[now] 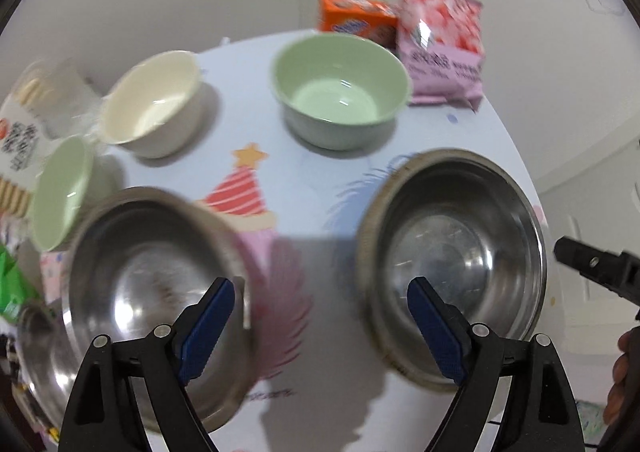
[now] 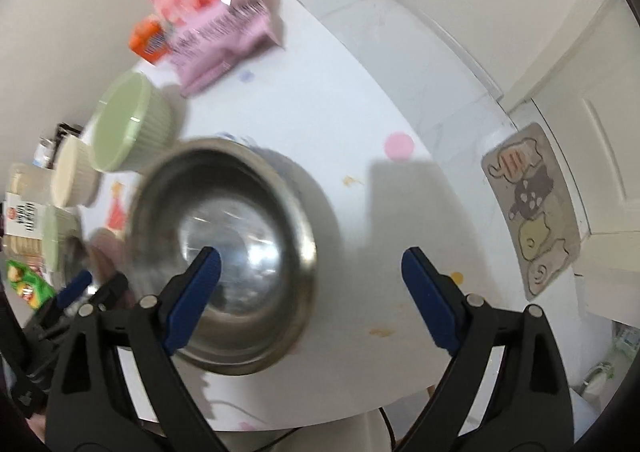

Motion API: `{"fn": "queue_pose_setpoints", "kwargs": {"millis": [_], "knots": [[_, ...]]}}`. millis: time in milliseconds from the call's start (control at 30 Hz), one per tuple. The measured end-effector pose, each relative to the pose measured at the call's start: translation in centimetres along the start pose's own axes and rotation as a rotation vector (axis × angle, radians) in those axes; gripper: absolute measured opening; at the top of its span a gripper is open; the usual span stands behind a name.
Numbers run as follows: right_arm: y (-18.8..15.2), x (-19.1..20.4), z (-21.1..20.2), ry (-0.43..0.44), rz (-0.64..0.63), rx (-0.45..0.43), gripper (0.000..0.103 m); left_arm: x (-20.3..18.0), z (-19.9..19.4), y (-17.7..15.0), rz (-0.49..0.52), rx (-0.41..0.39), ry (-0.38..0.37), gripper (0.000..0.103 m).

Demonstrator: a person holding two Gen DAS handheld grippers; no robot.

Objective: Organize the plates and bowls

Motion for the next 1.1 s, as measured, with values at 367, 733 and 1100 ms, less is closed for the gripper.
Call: {"fn": "queue_pose_setpoints", "kwargs": {"millis": [367, 733, 1100], "knots": [[-1.9, 15.4, 0.1, 0.241, -0.201, 0.068, 0.092, 12.3, -5.8, -0.3, -0.18, -0.081, 0.178, 0.09], [-6.0, 24.8, 2.0, 0.265, -0.387, 0.154, 0.092, 19.1, -6.0, -2.6, -0.312, -0.075, 0.241, 0.09], [-6.5, 24.8, 2.9, 0.226, -0.376, 0.181, 0.092, 19.1, -4.5, -2.7, -0.297, -0.047, 0.222, 0.09]]}}
Point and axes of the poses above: each gripper's, at about its wrist camera, not at the fingertips, and z roughly the way its jaws point, x to its left, y to its top, the point moved 7 cm from there along z, roughly the way its jaws point, and after that the axes turned 12 degrees about -x, right-handed, at the moved point
